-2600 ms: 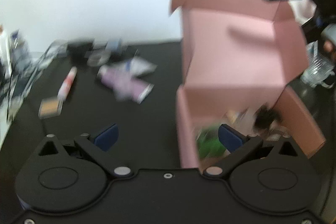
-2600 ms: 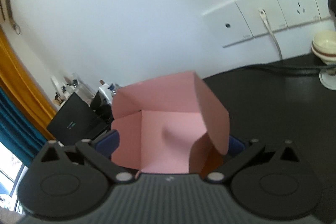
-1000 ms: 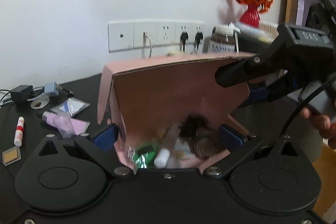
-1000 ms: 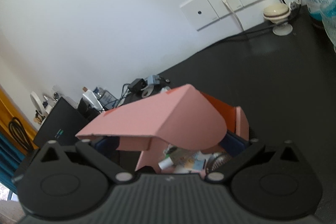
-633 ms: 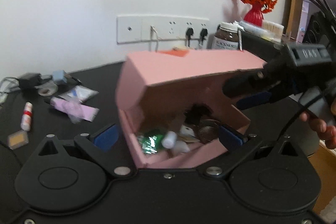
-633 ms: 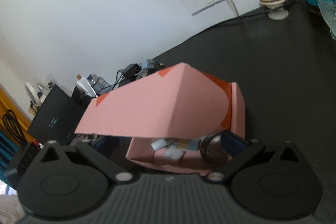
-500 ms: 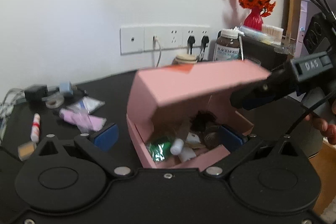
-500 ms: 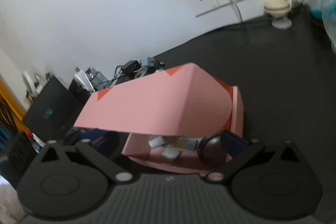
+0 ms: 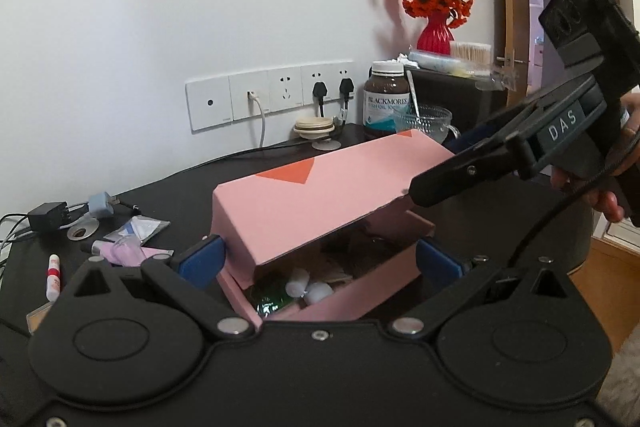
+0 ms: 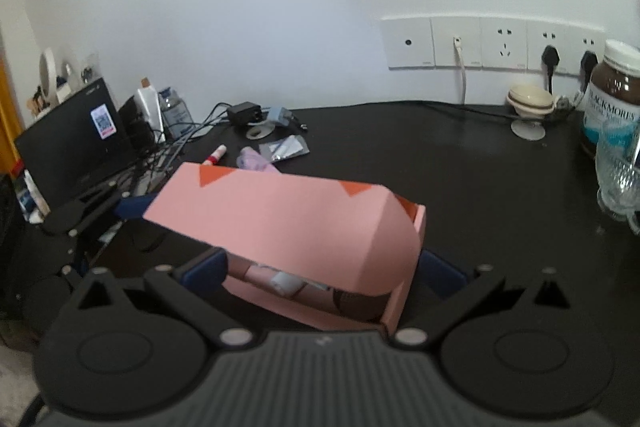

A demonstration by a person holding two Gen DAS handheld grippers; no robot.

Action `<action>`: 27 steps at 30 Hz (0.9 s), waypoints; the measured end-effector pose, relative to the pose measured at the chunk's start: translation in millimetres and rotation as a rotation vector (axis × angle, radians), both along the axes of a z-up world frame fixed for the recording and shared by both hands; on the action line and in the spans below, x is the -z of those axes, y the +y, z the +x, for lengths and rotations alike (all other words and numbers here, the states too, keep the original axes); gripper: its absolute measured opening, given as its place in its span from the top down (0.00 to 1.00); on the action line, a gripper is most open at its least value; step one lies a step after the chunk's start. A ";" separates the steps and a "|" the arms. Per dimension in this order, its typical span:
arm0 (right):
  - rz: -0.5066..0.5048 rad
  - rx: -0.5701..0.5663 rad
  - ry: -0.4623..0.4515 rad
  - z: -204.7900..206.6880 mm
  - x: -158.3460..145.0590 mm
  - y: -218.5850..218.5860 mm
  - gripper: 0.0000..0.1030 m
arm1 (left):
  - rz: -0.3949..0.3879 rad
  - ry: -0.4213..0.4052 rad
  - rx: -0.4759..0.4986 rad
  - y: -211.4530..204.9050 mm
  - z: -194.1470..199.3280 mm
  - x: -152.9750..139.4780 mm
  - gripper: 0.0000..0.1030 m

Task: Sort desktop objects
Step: 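Fold the pink box lid down over the items with the right gripper, then press the pink lid down onto the box with the right gripper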

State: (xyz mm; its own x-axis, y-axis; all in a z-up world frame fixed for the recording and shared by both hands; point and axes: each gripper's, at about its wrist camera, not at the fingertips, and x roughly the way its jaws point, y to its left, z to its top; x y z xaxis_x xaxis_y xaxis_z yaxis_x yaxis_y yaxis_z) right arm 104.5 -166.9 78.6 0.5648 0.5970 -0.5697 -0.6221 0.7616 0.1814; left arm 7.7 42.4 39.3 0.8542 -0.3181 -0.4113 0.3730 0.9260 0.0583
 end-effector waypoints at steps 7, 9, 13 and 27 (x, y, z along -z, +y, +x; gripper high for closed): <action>-0.224 -0.068 -0.233 -20.7 -0.9 23.4 0.01 | 0.024 -0.009 0.015 -3.2 -7.9 2.3 0.00; -0.300 -0.099 -0.299 -26.2 0.4 31.9 0.01 | 0.038 -0.015 0.028 -3.8 -12.0 2.5 0.00; -0.403 -0.144 -0.392 -36.0 7.5 42.9 0.01 | 0.052 -0.019 0.045 -5.8 -16.2 5.0 0.00; -0.598 -0.229 -0.481 -48.3 46.9 54.3 0.01 | 0.118 0.025 0.018 -7.4 -0.5 19.1 0.00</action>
State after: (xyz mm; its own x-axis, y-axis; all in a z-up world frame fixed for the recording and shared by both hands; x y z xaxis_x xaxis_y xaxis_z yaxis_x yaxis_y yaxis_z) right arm 56.3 -112.6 31.8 0.7301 0.3986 -0.5551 -0.6812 0.4891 -0.5448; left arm 7.2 35.0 20.2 0.8378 -0.2813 -0.4679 0.3919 0.9066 0.1567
